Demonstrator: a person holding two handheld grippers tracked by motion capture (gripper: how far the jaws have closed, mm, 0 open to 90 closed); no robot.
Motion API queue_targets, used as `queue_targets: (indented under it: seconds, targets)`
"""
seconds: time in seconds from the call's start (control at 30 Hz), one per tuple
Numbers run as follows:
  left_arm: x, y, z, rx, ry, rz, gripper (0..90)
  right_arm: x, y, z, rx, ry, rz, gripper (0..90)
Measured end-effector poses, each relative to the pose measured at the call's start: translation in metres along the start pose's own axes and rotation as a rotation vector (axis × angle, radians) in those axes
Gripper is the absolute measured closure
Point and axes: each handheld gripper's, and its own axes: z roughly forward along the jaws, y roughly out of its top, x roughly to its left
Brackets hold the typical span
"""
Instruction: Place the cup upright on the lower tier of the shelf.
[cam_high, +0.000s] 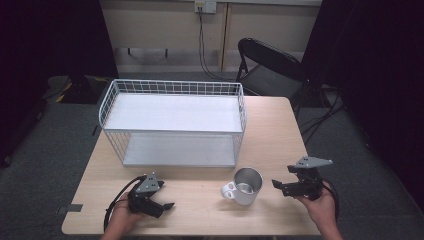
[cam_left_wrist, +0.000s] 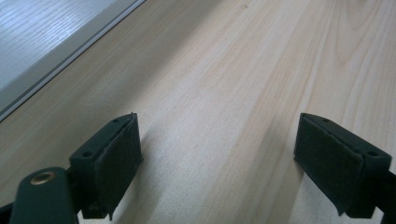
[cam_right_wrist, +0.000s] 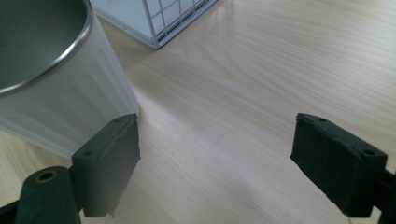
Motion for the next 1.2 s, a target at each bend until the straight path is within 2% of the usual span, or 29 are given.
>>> queue_targets:
  seconds: [0.43,0.83,1.2]
  targets:
    - [0.000,0.000,0.000,0.000,0.001,0.001,14.2,0.004,0.026,-0.011,-0.024,0.017,-0.023,14.3]
    - [0.000,0.000,0.000,0.000,0.000,0.000,14.3,0.014,0.035,-0.014,-0.042,0.060,-0.045,14.4]
    - [0.000,0.000,0.000,0.000,0.001,0.000,14.5,0.034,0.040,-0.030,-0.069,0.154,-0.107,14.4]
